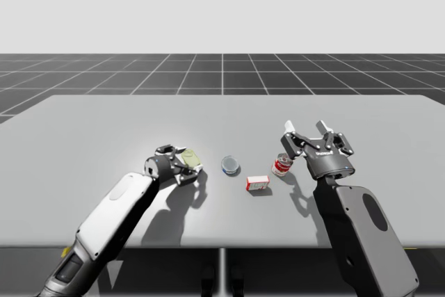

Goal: Pick up the potted meat can and lift it.

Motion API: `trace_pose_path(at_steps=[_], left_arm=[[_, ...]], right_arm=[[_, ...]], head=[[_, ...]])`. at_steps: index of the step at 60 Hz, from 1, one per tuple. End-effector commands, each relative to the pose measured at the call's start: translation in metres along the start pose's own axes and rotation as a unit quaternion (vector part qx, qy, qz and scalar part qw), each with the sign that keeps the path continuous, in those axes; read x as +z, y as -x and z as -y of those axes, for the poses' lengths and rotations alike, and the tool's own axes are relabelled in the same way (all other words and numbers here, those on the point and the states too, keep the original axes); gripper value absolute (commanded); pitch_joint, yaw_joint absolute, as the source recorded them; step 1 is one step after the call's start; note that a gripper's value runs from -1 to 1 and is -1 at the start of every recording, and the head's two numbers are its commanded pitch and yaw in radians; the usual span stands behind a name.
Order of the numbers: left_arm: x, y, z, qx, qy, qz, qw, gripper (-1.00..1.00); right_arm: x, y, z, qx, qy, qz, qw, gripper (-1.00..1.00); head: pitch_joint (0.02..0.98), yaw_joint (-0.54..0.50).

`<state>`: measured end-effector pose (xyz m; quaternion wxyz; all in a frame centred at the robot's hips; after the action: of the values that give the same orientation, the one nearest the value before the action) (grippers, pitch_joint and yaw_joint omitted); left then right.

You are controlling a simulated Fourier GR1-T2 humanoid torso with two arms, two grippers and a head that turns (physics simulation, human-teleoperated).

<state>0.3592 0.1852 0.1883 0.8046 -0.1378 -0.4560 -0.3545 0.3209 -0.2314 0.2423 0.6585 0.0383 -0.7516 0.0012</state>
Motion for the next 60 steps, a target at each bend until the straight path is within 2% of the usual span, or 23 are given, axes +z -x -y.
trace_pose_path(at_steps=[1,8,9,10,11,12,14,24,32,44,60], left_arm=[[-0.011,0.005,-0.005,0.001,-0.004,-0.010,0.9999,-1.00],[-0.014,0.008,-0.003,0.002,0.004,-0.017,0.9999,-1.00],[-0.014,0.009,-0.003,0.001,0.002,-0.017,0.9999,-0.91],[-0.014,0.010,-0.003,-0.001,0.002,-0.019,0.9998,-0.33],[-0.014,0.010,-0.002,-0.002,0.001,-0.020,0.9998,-0.06],[-0.014,0.011,-0.002,-0.002,0.004,-0.022,0.9997,0.87],[-0.014,0.013,-0.001,-0.003,0.008,-0.025,0.9997,1.00],[-0.011,0.017,0.005,-0.022,0.016,-0.026,0.9993,1.00],[-0.011,0.018,0.008,-0.025,0.020,-0.024,0.9992,1.00],[-0.012,0.020,0.012,-0.033,0.024,-0.027,0.9988,1.00],[-0.013,0.020,0.014,-0.037,0.024,-0.025,0.9987,1.00]], right_arm=[[0.000,0.000,0.001,0.000,0.001,0.000,1.0000,-1.00],[0.000,0.000,0.001,0.000,0.001,0.000,1.0000,-1.00],[0.000,0.000,0.001,0.000,0.001,0.000,1.0000,-1.00],[0.000,0.000,0.001,0.000,0.001,0.000,1.0000,-1.00],[0.000,0.000,0.001,0.000,0.001,0.000,1.0000,-1.00],[0.000,0.000,0.001,0.000,0.002,0.000,1.0000,-1.00],[0.000,0.000,0.002,0.000,0.002,0.000,1.0000,-1.00],[0.000,0.000,0.002,-0.001,0.003,0.000,1.0000,-1.00],[-0.001,0.000,0.002,-0.002,0.003,0.000,1.0000,-1.00],[-0.001,0.000,0.002,-0.003,0.003,-0.002,1.0000,-1.00],[-0.002,0.001,0.003,-0.001,-0.001,-0.011,0.9999,-1.00]], head=[[0.761,0.17],[0.760,0.16],[0.760,0.16],[0.760,0.16],[0.760,0.16],[0.759,0.16],[0.759,0.16],[0.755,0.16],[0.717,0.17],[0.543,0.18],[0.431,0.20]])
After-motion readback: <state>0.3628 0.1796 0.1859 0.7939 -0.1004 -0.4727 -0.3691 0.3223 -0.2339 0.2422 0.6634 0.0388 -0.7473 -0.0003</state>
